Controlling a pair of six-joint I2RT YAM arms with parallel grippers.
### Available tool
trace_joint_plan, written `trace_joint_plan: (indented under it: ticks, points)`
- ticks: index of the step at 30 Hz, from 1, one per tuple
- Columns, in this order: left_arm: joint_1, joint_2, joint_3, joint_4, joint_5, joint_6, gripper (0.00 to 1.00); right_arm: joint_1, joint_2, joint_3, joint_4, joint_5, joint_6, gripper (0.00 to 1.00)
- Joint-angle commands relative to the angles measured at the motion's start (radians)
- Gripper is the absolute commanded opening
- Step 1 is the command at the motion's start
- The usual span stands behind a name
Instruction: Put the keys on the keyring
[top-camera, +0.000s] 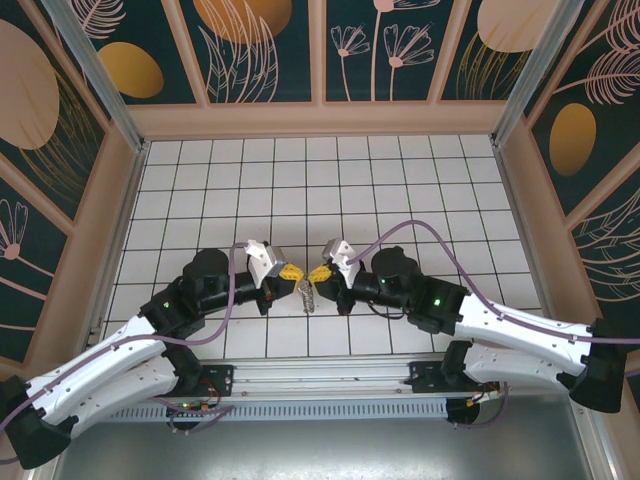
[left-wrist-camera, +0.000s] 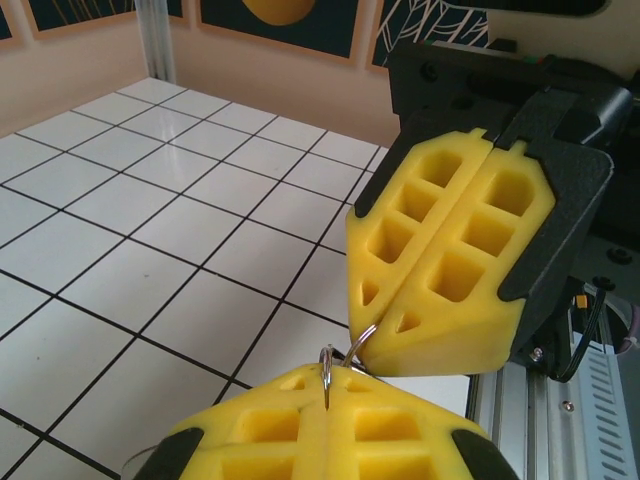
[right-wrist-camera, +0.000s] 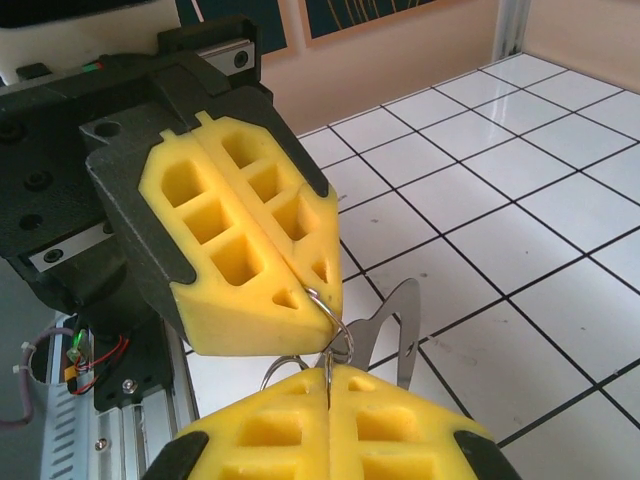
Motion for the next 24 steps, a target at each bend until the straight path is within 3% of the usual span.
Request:
trace_joint_plan:
  ticks: [1, 24]
  points:
    - [-0.006, -0.014, 0.034, 0.022, -0.003, 0.021, 0.0, -0.007, 0.005, 0.038, -0.001, -0.021, -0.014, 0.0]
    - [-0.013, -0.008, 0.044, 0.012, -0.016, 0.024, 0.0, -0.023, -0.017, 0.033, 0.054, -0.042, 0.03, 0.0]
